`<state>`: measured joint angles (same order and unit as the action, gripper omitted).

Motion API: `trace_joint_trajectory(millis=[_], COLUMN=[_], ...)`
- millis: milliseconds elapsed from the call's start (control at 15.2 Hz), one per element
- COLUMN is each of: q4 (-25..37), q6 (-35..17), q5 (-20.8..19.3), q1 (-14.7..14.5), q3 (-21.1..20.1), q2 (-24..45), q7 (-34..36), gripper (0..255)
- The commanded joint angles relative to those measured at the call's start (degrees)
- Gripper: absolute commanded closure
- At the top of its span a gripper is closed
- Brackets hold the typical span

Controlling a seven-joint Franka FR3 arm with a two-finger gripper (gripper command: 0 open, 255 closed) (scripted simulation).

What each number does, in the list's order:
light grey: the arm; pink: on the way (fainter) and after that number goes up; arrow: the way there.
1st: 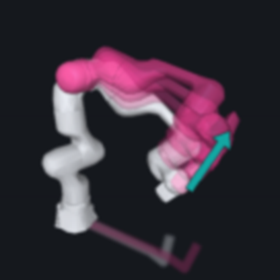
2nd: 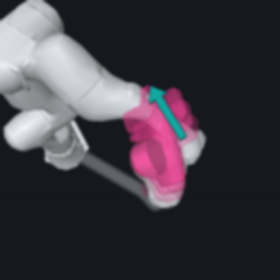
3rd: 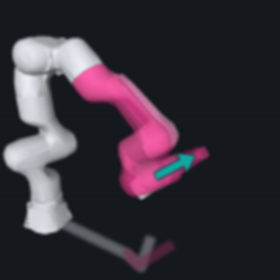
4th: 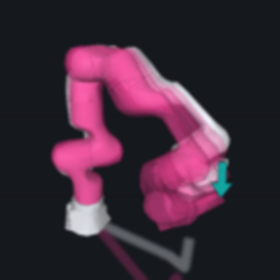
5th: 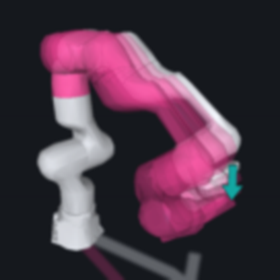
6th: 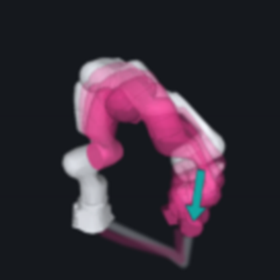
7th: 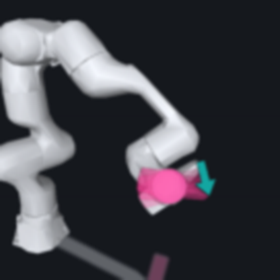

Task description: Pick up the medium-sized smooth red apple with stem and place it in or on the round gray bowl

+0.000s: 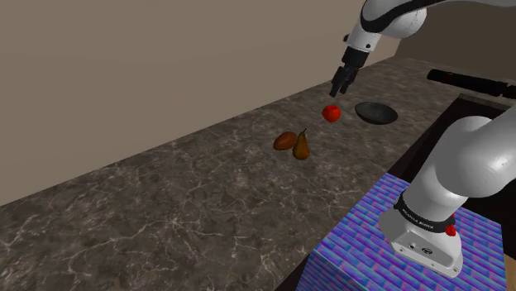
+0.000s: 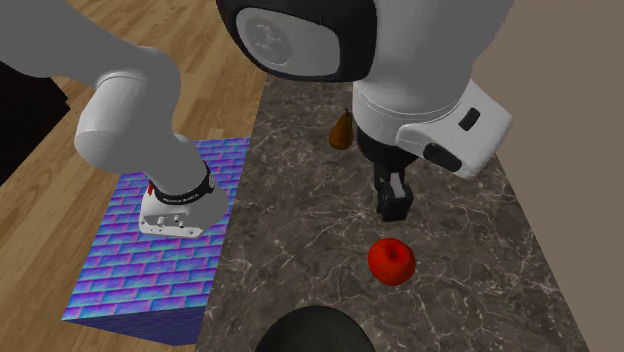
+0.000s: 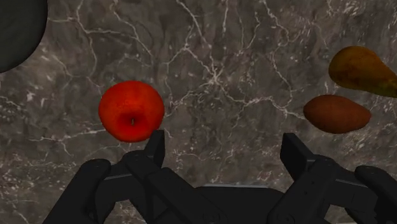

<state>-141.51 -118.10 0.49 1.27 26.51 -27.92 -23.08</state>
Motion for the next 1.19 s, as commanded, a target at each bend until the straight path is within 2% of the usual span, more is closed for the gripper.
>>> trace_joint_trajectory(millis=[0,264,528,1122], q4=[0.74,4.08,9.24,7.42], q6=[-2.78,-6.61,-7.55,-11.98], q5=[1.95,8.96,20.71,26.71], q1=[-0.67,-3.18,-5.31,-6.01], q3=[3.52,10.64,16.79,15.9], q2=[3.68,12.72,24.23,29.05], q7=[-4.2,-13.86,-26.15,-30.2], gripper=[0,0,0,0])
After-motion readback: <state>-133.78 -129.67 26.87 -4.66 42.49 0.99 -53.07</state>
